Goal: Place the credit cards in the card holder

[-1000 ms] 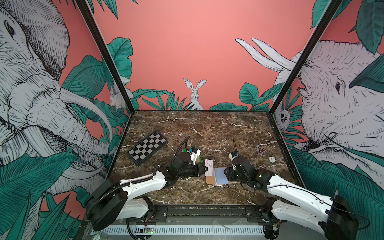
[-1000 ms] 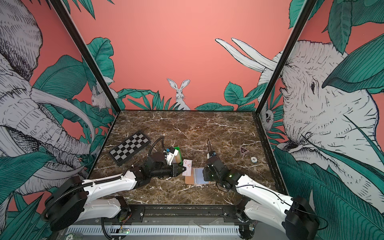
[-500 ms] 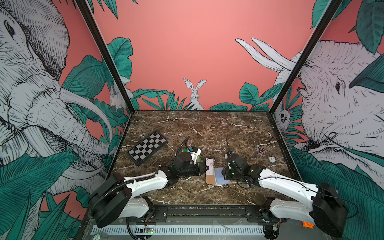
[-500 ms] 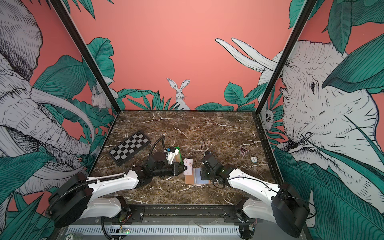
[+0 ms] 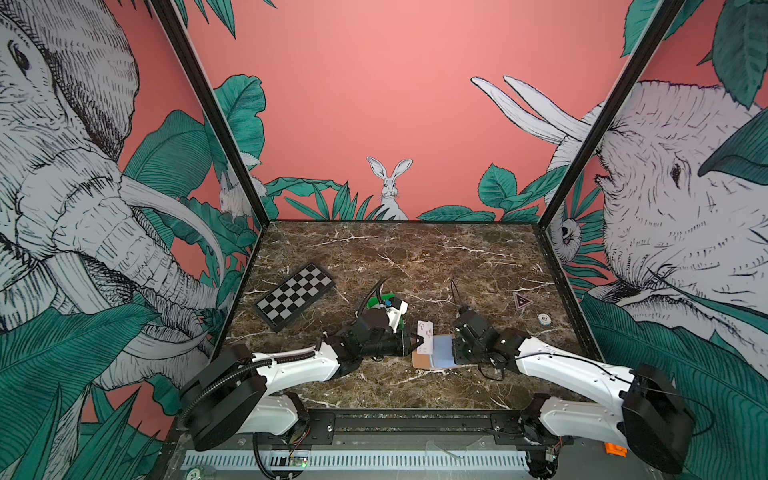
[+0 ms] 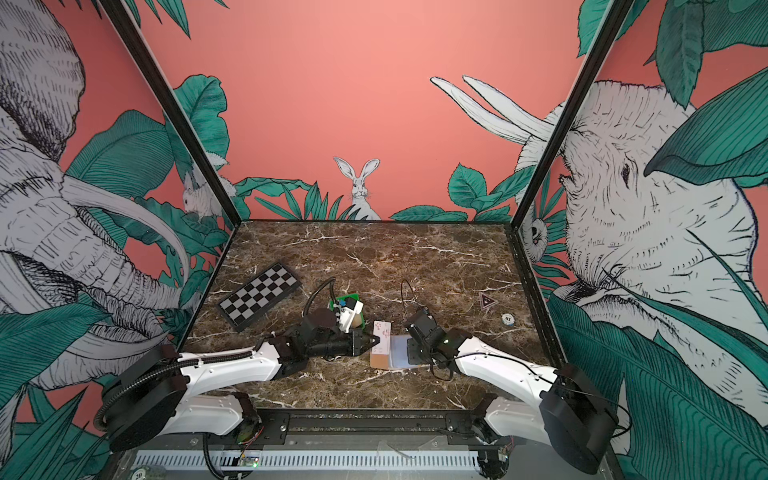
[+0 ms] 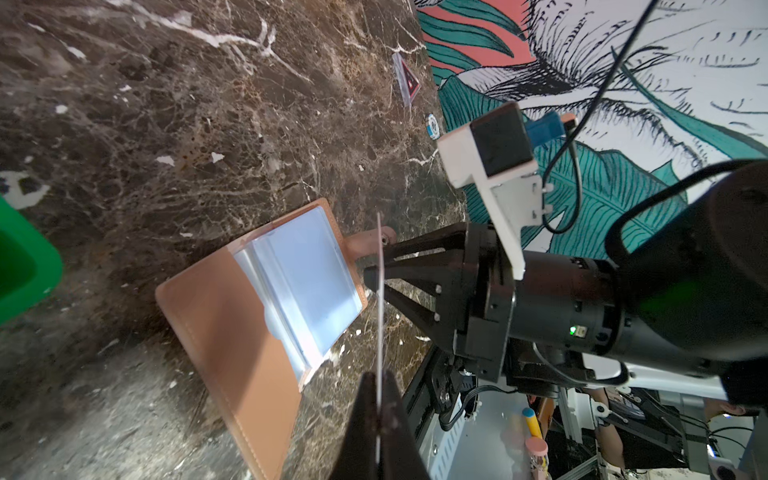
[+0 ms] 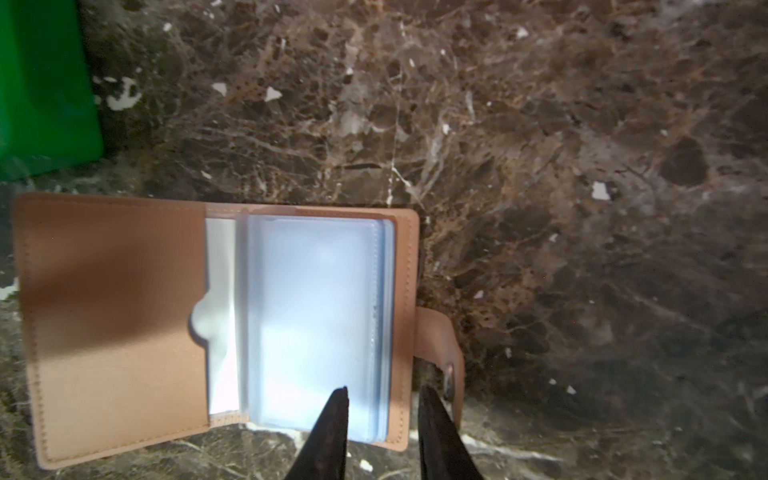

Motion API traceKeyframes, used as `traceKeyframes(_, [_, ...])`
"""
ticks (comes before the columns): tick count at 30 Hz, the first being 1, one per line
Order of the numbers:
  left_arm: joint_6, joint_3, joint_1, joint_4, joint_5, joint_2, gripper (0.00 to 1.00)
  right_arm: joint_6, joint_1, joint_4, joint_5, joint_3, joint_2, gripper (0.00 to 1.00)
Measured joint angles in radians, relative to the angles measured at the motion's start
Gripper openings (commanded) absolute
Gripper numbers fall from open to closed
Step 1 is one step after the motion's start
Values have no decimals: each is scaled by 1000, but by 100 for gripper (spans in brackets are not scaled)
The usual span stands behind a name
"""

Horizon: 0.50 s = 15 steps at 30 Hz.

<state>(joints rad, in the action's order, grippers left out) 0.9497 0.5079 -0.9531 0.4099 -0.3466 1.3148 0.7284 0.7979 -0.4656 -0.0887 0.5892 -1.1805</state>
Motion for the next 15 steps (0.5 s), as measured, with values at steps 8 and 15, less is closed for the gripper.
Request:
traceKeyframes(8, [-2, 0, -1, -2, 11, 9, 0, 5, -16, -23, -8, -32, 0, 19])
traceKeyframes(15, [-1, 0, -5, 0, 15, 9, 0, 18, -17, 48, 68, -89, 0, 15])
